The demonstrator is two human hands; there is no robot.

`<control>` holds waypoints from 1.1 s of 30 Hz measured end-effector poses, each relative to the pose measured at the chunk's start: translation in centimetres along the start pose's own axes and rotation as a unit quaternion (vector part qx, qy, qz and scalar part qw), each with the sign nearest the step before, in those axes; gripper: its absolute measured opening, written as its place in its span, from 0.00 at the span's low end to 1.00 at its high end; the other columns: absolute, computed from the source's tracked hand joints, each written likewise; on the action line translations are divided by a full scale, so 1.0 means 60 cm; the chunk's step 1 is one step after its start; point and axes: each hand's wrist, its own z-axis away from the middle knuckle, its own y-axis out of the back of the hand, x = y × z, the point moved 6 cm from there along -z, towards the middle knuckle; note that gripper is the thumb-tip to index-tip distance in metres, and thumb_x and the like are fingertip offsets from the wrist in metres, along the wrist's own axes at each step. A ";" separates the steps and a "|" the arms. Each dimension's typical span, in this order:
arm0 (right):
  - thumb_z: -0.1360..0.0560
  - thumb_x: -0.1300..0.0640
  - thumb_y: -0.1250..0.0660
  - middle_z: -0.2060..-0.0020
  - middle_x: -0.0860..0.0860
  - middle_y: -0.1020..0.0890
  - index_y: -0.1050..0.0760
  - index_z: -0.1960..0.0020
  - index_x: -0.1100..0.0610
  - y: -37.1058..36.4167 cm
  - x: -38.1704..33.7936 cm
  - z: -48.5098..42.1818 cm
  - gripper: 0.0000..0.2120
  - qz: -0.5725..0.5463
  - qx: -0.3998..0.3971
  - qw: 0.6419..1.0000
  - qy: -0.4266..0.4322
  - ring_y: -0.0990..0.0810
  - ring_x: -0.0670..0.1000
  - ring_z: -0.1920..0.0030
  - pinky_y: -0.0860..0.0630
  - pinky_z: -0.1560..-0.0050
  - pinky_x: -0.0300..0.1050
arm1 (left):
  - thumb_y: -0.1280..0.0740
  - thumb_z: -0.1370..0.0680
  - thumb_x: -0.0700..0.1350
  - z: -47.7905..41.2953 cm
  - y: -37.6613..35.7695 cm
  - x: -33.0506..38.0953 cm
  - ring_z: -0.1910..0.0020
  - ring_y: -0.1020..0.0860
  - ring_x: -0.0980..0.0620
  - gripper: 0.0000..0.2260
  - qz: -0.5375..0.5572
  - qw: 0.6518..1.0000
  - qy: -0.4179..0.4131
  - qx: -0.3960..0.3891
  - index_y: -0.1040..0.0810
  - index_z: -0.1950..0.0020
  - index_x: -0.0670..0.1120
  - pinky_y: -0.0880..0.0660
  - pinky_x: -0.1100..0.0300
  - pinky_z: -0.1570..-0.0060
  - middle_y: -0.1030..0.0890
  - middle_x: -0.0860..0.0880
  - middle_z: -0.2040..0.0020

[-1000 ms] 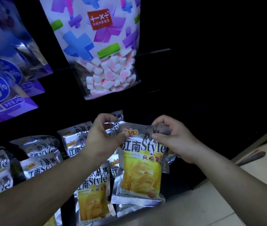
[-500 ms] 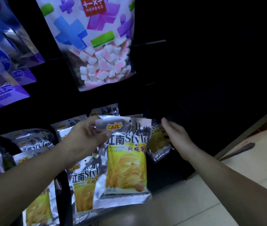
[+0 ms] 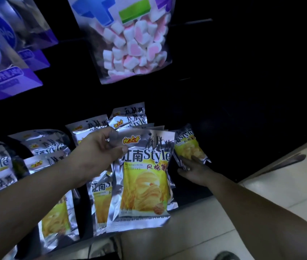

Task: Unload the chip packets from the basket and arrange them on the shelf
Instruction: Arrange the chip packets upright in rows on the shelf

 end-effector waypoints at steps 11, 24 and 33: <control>0.26 0.33 0.33 0.27 0.56 0.36 0.35 0.24 0.39 0.028 0.044 0.003 0.32 0.047 0.144 0.988 -0.043 0.31 0.62 0.30 0.27 0.34 0.53 | 0.26 0.22 0.42 0.009 -0.011 -0.015 0.67 0.19 0.47 0.07 -0.019 1.000 0.005 -0.013 0.22 0.49 0.43 0.23 0.62 0.71 0.16 0.39 0.62; 0.27 0.49 0.27 0.36 0.57 0.26 0.40 0.24 0.36 0.005 0.051 0.024 0.36 0.043 0.186 0.981 -0.021 0.24 0.62 0.38 0.23 0.41 0.52 | 0.27 0.21 0.41 -0.004 -0.014 -0.009 0.63 0.17 0.45 0.08 0.016 1.000 -0.001 -0.012 0.24 0.55 0.50 0.20 0.52 0.65 0.13 0.44 0.52; 0.24 0.51 0.26 0.43 0.45 0.26 0.36 0.26 0.32 0.099 -0.015 0.254 0.33 -0.207 0.379 0.888 0.158 0.24 0.44 0.46 0.25 0.45 0.40 | 0.30 0.19 0.41 0.018 -0.051 0.039 0.65 0.15 0.53 0.06 0.036 0.999 -0.019 0.026 0.25 0.46 0.41 0.16 0.39 0.61 0.17 0.44 0.52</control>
